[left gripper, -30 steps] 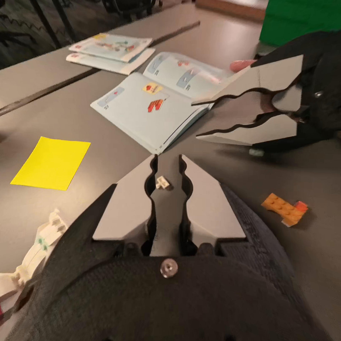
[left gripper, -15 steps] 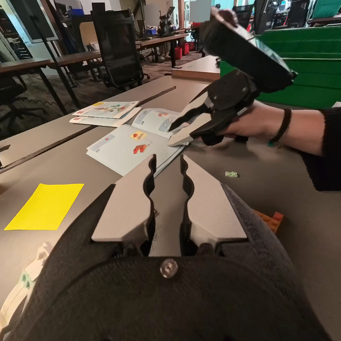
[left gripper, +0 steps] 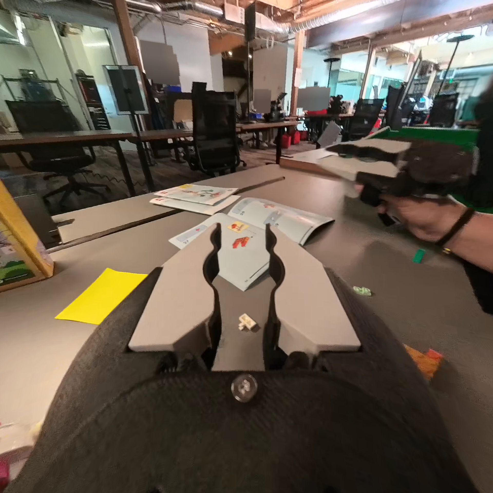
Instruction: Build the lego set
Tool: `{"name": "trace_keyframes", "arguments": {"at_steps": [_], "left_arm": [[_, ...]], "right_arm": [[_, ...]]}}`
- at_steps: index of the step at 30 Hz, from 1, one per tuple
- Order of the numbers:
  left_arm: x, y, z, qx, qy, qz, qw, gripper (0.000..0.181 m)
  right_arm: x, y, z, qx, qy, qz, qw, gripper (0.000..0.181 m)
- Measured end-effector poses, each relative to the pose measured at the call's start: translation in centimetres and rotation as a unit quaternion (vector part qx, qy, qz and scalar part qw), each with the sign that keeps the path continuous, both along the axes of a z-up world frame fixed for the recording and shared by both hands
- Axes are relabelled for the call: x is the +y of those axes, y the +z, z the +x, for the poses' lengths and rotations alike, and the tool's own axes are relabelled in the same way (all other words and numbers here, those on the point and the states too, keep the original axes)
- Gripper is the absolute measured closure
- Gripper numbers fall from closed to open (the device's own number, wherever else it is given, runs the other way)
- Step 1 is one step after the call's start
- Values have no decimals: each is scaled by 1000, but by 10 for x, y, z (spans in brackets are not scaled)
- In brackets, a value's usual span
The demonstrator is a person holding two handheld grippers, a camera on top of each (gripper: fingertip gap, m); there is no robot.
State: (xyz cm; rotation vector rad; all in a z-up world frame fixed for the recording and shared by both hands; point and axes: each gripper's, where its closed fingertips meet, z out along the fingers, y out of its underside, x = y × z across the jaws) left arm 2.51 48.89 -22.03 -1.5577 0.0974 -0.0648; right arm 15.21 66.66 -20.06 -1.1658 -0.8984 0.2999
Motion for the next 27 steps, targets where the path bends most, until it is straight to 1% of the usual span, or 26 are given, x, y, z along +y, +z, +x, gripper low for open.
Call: {"name": "trace_keyframes", "arguments": {"at_steps": [2,3,4,5,7,9,11,12,14,19,27], "left_arm": [[-1,2,-8,-11,13,7,1000,147],[-2,3,-10,-17,17,11,1000,146],[-3,4,-12,-22,18,14,999,146],[-3,5,-13,-27,19,15,999,146],[-4,5,-16,-34,21,16,999,145],[-4,6,-16,-38,21,19,999,145],[-4,5,-16,-43,19,18,999,145],[-4,5,-15,-44,17,17,999,145],[-3,4,-13,-44,13,14,999,145],[-2,2,-10,-40,4,9,999,146],[-1,-1,-6,-49,-8,1,999,146]], "right_arm": [[2,10,21,-41,-21,110,993,161],[6,13,33,-67,-51,167,982,166],[13,13,45,-98,-78,202,971,169],[19,10,53,-120,-95,217,964,170],[25,8,65,-111,-102,209,966,175],[28,7,69,-65,-90,170,979,177],[34,4,70,-36,-85,136,986,178],[36,1,70,-35,-86,129,987,178],[36,-5,63,-64,-80,143,984,179],[23,-11,48,-110,-55,181,976,181],[27,-11,51,-92,-55,156,982,181]]}}
